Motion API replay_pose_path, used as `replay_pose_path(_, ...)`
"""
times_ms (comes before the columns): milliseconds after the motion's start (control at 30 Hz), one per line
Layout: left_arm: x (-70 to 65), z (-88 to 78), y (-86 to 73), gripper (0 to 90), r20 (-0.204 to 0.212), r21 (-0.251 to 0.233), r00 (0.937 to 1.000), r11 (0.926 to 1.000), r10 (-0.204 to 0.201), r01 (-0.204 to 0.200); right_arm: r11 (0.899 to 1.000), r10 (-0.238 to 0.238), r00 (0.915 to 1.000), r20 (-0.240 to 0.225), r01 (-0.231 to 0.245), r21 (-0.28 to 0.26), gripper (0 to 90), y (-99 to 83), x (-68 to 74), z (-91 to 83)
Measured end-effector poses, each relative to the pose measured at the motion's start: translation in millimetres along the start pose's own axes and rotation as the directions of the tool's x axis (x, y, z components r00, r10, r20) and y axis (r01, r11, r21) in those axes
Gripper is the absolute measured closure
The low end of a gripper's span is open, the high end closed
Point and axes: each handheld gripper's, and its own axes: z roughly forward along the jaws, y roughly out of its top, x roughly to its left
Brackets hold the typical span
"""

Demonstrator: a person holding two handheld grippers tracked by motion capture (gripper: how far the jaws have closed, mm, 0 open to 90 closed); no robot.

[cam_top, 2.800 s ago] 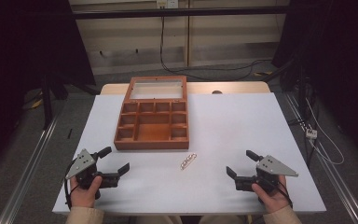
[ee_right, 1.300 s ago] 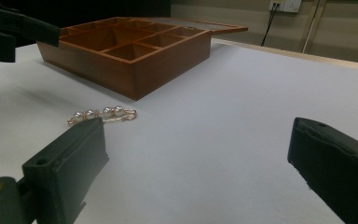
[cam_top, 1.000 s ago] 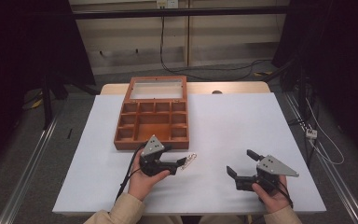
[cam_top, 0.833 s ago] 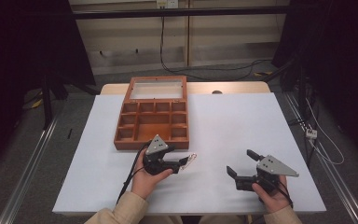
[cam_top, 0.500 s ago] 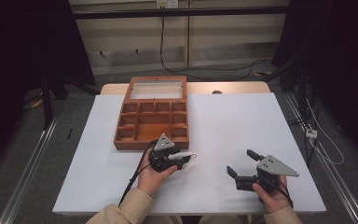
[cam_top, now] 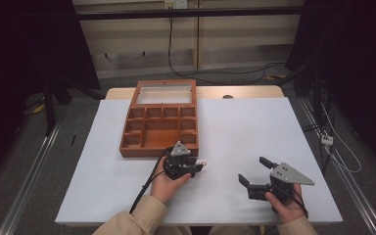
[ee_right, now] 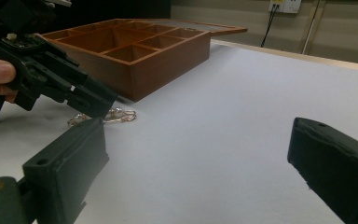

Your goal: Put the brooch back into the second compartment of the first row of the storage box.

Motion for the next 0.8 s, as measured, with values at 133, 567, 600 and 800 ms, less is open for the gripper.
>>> replay_pose_path(133, 0.1, 1.0, 0.1, 65.9, 0.000, 0.005, 1.0000, 1.0000, -0.001, 0.001, 1.000, 0.000, 1.0000, -0.001, 0.000, 0.001, 3.9, -0.1, -0.1, 0.0)
replay_pose_path(567, -3.4, 1.1, -0.2, 77.9, -0.034, 0.036, 0.9994, 0.9993, -0.006, 0.008, 1.000, 0.000, 1.0000, -0.001, 0.000, 0.001, 3.9, -0.1, 0.1, 0.2)
replay_pose_path(600, -4.0, 0.5, 0.0, 77.9, -0.036, 0.044, 0.9993, 0.9990, -0.007, 0.009, 1.000, 0.000, 1.0000, -0.001, 0.000, 0.001, 3.9, -0.1, 0.1, 0.2)
replay_pose_path(800, -6.3, -0.6, 0.1, 79.4, -0.030, 0.051, 0.9994, 0.9986, -0.014, 0.016, 1.000, 0.000, 1.0000, -0.003, 0.000, 0.004, 4.0, -0.2, 0.4, 0.9)
